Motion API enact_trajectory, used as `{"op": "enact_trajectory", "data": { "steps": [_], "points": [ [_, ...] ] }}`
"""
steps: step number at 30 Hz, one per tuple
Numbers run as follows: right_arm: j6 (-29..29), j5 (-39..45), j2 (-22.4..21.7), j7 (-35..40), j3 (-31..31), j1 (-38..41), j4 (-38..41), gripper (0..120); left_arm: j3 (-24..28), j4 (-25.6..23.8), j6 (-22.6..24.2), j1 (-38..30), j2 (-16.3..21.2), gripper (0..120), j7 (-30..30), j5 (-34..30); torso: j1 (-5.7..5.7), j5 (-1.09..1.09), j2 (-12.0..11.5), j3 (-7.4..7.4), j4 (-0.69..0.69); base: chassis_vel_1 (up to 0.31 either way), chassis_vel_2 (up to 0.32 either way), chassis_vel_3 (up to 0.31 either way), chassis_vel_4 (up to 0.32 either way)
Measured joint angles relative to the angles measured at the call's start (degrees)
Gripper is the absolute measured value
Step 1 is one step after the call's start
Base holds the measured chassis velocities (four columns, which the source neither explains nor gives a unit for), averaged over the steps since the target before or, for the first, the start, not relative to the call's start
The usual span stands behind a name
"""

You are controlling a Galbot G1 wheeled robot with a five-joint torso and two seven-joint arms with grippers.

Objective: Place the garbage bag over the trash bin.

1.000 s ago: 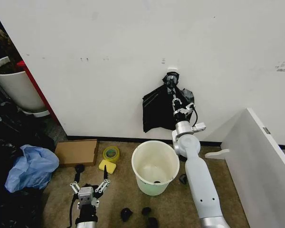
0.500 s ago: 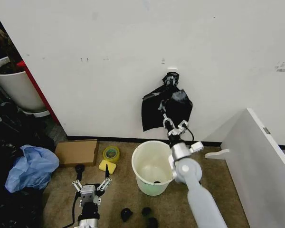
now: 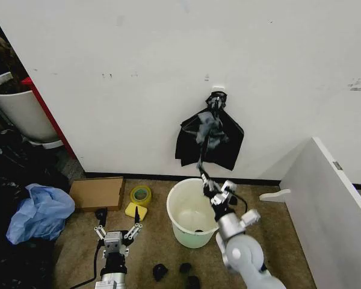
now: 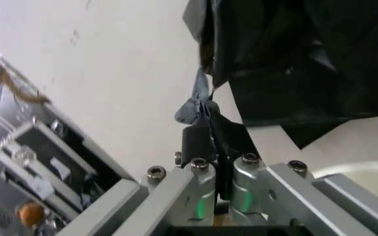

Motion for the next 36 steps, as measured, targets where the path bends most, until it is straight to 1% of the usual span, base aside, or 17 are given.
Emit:
{"op": "enact_trajectory", "data": {
  "steps": [2, 5, 10, 18, 25, 32, 36],
  "points": [
    [1.0, -3.38, -1.55, 0.04, -0.67, -2.48, 1.5, 0, 0.21, 0.54, 0.12, -0.66, 0.33, 99, -0.05, -0.43, 0.0, 0.01, 0.0, 0.0, 0.0, 0.0, 0.0, 0.0, 0.0],
    [1.54, -4.94, -2.47, 0.04, -1.14, -3.76, 2.02, 0, 0.27, 0.82, 0.22, -1.16, 0.54, 99, -0.07, -0.72, 0.0, 0.01, 0.0, 0.0, 0.01, 0.0, 0.0, 0.0, 0.0],
    [3.94, -11.03, -5.2, -0.56, -2.62, -7.54, 2.76, 0, 0.34, 1.31, 0.7, -2.32, 1.12, 99, -0.12, -1.53, 0.0, 0.01, -0.01, 0.01, 0.0, 0.0, 0.0, 0.0, 0.0],
    [6.43, -16.93, -7.32, -1.36, -4.05, -11.67, 2.99, 0, 0.45, 1.74, 0.8, -2.68, 1.6, 99, -0.24, -1.68, 0.0, 0.01, -0.01, 0.0, 0.0, 0.0, 0.0, 0.0, 0.0],
    [8.52, -21.24, -8.36, -1.86, -4.73, -13.98, 2.84, 0, 0.51, 1.76, 0.86, -2.7, 1.9, 99, -0.28, -1.69, 0.01, 0.01, -0.01, 0.0, 0.0, 0.0, 0.0, 0.0, 0.0],
    [10.14, -23.27, -8.56, -1.58, -5.28, -15.14, 2.33, 0, 0.72, 1.77, 0.9, -2.65, 2.29, 99, -0.29, -1.66, 0.01, 0.01, -0.01, 0.0, 0.0, 0.0, 0.0, 0.0, 0.0],
    [10.77, -23.66, -8.29, -0.14, -5.75, -14.92, 2.14, 0, 1.78, 1.72, 1.41, -2.92, 3.92, 99, -0.27, -2.04, 0.01, 0.0, -0.01, 0.01, 0.01, 0.0, 0.0, 0.0, 0.0]
  ]
}}
